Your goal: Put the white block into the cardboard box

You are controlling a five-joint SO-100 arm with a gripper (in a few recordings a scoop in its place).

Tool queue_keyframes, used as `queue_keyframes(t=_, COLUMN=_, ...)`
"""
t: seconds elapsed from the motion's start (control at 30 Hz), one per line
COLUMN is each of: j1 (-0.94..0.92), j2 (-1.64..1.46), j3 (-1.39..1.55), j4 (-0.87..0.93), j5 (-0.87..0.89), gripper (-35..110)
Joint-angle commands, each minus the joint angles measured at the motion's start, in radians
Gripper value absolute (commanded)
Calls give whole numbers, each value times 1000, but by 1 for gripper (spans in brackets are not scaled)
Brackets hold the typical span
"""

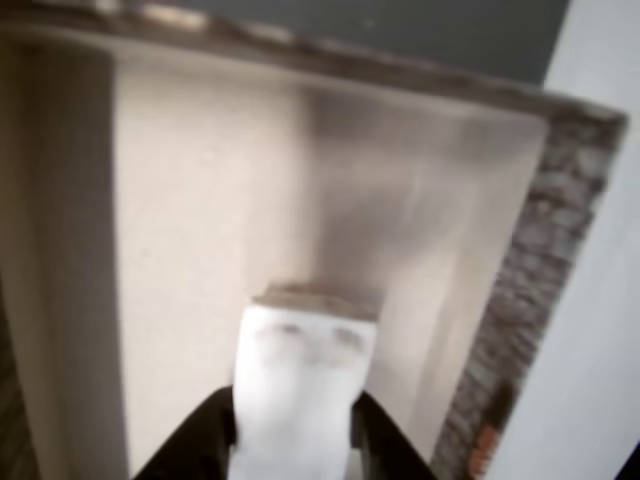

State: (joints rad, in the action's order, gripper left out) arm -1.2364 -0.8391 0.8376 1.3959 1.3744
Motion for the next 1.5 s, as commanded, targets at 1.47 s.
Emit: queue_keyframes(t=1.47, j1=0, j2=-100, j3=-54, j4=61, j5=-55, gripper=30)
